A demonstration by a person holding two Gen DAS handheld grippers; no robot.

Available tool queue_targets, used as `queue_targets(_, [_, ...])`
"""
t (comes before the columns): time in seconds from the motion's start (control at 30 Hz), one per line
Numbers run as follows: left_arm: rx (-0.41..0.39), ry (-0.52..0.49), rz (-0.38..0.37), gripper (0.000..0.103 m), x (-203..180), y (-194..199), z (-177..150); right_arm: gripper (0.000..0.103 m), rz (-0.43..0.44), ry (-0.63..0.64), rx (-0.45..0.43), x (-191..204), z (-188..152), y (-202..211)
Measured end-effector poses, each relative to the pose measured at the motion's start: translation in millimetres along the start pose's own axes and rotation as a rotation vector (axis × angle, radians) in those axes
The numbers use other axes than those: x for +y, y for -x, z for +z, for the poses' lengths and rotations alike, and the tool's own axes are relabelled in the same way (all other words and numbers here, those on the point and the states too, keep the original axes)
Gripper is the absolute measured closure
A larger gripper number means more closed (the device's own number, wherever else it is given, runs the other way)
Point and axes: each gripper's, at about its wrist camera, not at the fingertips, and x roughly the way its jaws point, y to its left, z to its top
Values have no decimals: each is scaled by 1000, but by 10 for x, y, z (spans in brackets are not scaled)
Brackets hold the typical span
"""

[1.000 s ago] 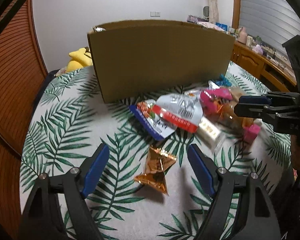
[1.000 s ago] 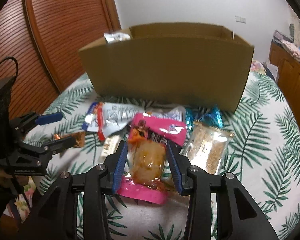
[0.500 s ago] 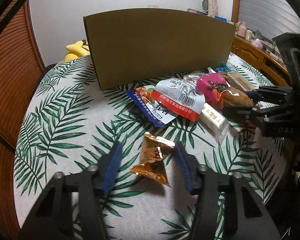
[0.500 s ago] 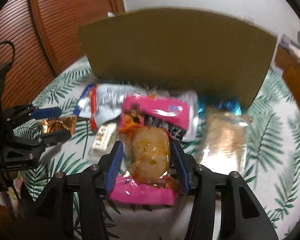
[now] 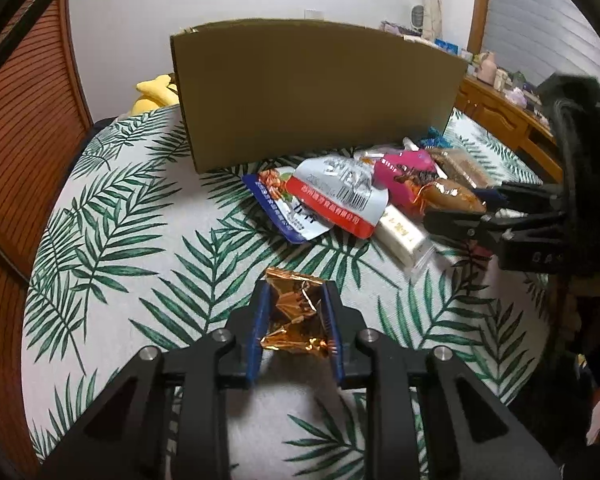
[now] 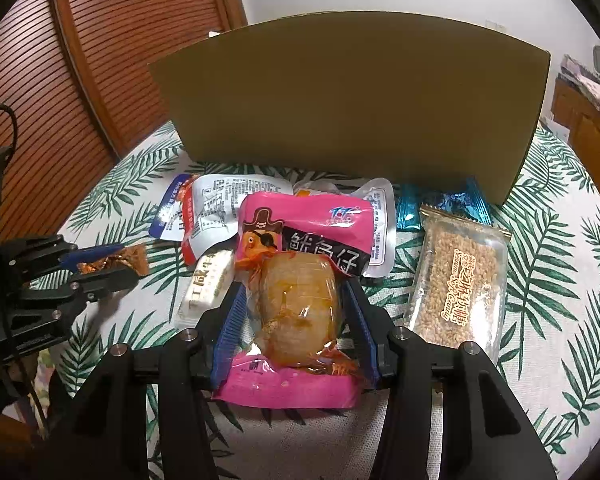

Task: Organize snacks
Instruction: 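Grasp the gold wrapper with the left tool while the right tool grasps the pink sausage pack, then lift both held snacks and carry them over the box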

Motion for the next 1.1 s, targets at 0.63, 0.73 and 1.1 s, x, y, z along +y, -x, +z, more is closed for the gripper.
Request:
queue_targets(0.63, [-126,45,25,79,-127,531,196,60,-26,22,-106,87,-49,155])
queue_targets(0.73, [-138,42,30,79,-158,596,220,60,-27,24,-120,79,-62,182])
queue_targets(1.1, [-183,43,28,79,-222,734,346,60,-32,3,-179,39,-48,335])
